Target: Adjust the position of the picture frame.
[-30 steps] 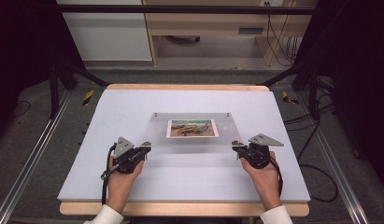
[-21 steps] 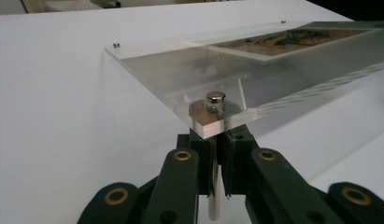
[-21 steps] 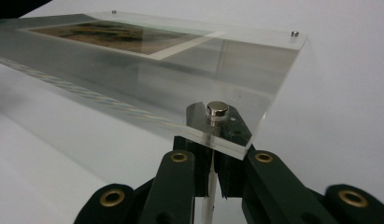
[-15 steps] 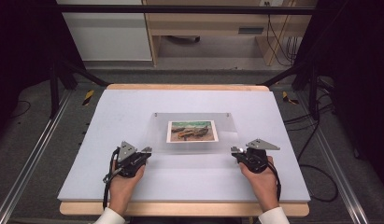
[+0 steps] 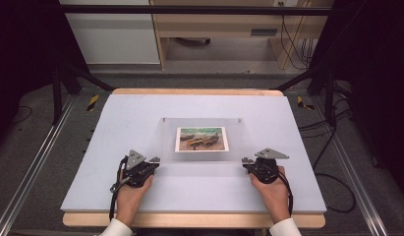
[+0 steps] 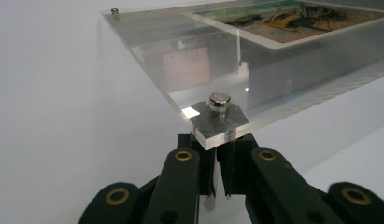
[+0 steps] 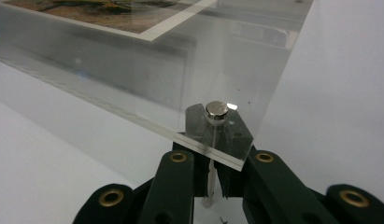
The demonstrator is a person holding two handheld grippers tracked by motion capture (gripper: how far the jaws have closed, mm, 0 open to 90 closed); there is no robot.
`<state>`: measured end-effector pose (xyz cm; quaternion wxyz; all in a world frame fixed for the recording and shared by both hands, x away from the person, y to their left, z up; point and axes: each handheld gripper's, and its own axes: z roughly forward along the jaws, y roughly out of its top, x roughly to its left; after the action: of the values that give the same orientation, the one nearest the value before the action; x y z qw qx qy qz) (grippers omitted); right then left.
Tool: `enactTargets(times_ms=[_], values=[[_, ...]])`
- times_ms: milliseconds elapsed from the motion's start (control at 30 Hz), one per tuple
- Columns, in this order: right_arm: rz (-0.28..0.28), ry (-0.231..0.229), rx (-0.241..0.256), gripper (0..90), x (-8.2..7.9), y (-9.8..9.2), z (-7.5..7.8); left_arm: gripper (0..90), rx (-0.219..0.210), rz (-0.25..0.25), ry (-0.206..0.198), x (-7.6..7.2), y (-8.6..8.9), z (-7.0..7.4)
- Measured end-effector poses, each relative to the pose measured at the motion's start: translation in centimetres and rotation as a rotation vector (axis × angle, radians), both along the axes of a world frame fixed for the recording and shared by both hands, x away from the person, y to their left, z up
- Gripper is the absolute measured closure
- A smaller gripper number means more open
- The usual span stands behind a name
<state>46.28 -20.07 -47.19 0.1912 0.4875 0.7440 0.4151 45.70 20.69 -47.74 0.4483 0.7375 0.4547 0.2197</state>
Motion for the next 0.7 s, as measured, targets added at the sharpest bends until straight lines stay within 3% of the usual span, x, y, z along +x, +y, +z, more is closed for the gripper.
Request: enactTargets(times_ms=[533,567,667,700], values=[[0.003,0.007,0.015,81.6,0.01,-0.23,-0.07,82.6,0.011,-0.030,0.005,0.05,0.28,0.02],[0.003,0.007,0.015,81.6,0.01,-0.23,-0.07,80.1,0.011,-0.030,0.005,0.05,0.28,0.02],[-0.009,0.014,0.025,65.5,-0.19,-0.67,0.01,67.6,0.024,-0.057,0.033,-0.26,0.44,0.06],[-0.009,0.014,0.025,65.5,-0.19,-0.67,0.01,62.5,0.024,-0.057,0.033,-0.26,0.44,0.06]])
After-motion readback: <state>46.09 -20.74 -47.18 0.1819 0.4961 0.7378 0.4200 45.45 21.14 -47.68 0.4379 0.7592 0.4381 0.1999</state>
